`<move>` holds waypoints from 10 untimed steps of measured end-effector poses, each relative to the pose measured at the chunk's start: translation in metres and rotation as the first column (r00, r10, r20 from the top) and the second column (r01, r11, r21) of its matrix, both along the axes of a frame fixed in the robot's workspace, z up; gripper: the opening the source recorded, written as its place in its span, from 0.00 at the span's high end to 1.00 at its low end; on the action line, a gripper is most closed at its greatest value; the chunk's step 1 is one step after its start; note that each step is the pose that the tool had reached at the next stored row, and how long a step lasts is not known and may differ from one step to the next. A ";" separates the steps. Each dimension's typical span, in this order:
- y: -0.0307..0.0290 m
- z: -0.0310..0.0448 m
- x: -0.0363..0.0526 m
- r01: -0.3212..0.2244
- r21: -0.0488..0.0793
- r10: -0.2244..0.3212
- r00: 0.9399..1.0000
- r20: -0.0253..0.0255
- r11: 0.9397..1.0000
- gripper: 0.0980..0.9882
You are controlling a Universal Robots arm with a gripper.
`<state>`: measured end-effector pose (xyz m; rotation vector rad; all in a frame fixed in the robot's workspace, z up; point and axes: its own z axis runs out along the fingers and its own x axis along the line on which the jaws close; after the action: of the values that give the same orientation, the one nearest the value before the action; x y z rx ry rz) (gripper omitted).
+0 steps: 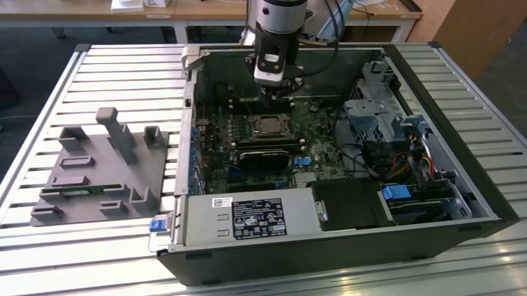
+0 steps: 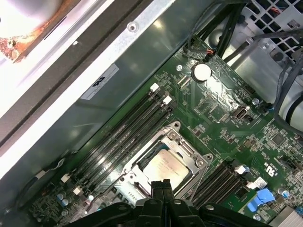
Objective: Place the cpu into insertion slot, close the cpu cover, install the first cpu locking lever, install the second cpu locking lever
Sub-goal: 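Install the first cpu locking lever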
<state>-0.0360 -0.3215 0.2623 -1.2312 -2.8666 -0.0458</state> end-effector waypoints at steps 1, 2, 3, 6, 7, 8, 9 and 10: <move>0.0000 0.0000 0.0000 -0.004 0.000 0.004 1.000 0.000 1.000 0.99; 0.0000 0.0000 0.0000 -0.007 0.000 0.007 1.000 0.000 1.000 0.99; 0.0000 0.0000 0.0000 -0.010 0.000 0.010 1.000 0.000 1.000 0.99; 0.0000 0.0000 0.0000 -0.020 0.000 0.020 1.000 0.000 1.000 0.99; 0.0000 0.0000 0.0000 -0.024 0.000 0.024 1.000 0.000 1.000 0.99; 0.0000 0.0000 0.0000 -0.027 0.000 0.027 1.000 0.000 1.000 0.99; 0.0000 0.0000 0.0000 -0.030 0.000 0.030 1.000 0.000 1.000 0.99; 0.0000 0.0000 0.0000 -0.033 0.000 0.033 0.999 0.000 0.999 0.99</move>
<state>-0.0359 -0.3215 0.2623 -1.1831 -2.8863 -0.0453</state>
